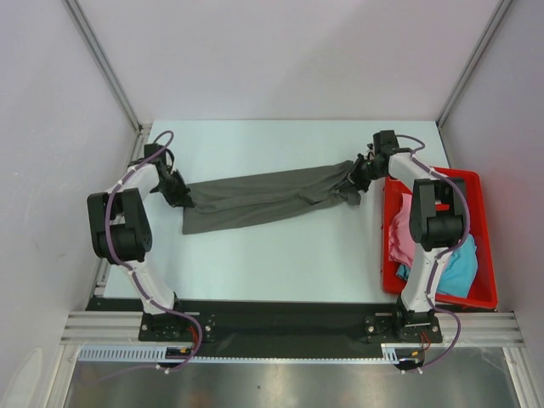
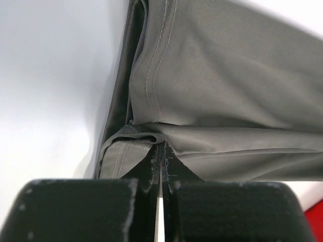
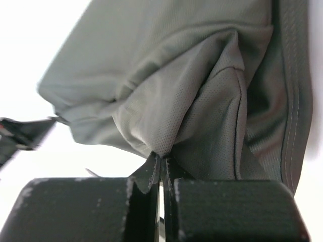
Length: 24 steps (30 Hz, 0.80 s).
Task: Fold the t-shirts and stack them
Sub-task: Fold the tshirt
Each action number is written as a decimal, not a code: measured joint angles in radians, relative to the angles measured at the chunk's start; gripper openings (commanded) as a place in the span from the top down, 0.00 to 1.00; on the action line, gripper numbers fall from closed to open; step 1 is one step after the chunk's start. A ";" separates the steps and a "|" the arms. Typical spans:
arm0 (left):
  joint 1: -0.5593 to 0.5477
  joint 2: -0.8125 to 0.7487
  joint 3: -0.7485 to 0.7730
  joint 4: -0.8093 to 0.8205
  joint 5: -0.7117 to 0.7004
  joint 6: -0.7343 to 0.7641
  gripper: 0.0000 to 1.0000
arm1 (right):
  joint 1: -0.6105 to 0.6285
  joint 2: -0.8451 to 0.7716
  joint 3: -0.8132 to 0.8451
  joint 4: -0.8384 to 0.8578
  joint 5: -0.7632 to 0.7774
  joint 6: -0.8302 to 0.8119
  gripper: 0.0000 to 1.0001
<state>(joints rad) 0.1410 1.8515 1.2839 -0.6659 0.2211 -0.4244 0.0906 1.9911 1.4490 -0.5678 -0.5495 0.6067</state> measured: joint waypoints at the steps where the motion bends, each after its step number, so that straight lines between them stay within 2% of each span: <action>1: 0.000 0.007 0.003 0.002 0.003 -0.003 1.00 | -0.008 0.008 0.001 0.013 -0.016 0.021 0.99; 7: 0.002 0.045 0.010 0.003 0.019 -0.019 1.00 | -0.039 0.050 0.007 0.014 -0.042 0.065 0.90; 11: 0.005 0.046 0.016 0.005 0.023 -0.021 1.00 | -0.039 0.050 0.007 0.004 -0.042 0.049 0.88; 12: 0.006 0.047 0.021 0.004 0.026 -0.021 1.00 | -0.039 0.050 0.007 0.003 -0.042 0.047 0.83; 13: 0.008 0.049 0.027 0.004 0.027 -0.021 1.00 | -0.038 0.050 0.007 0.003 -0.043 0.047 0.72; 16: 0.010 0.059 0.050 0.005 0.032 -0.022 1.00 | -0.039 0.051 0.012 0.002 -0.043 0.041 0.64; 19: 0.011 0.067 0.066 0.007 0.040 -0.024 0.99 | -0.039 0.051 0.018 -0.005 -0.043 0.029 0.62; 21: 0.013 0.071 0.075 0.008 0.043 -0.029 0.95 | -0.039 0.051 0.020 -0.013 -0.041 0.015 0.61; 22: 0.013 0.076 0.082 0.008 0.045 -0.030 0.86 | -0.039 0.051 0.020 -0.023 -0.038 0.004 0.60; 24: 0.014 0.085 0.096 0.009 0.045 -0.035 0.78 | -0.038 0.049 0.020 -0.048 -0.032 -0.017 0.53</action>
<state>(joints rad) 0.1555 1.9369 1.3796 -0.6567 0.2661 -0.4591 0.0525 2.0399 1.4689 -0.6159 -0.5816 0.5900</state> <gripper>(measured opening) 0.151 0.401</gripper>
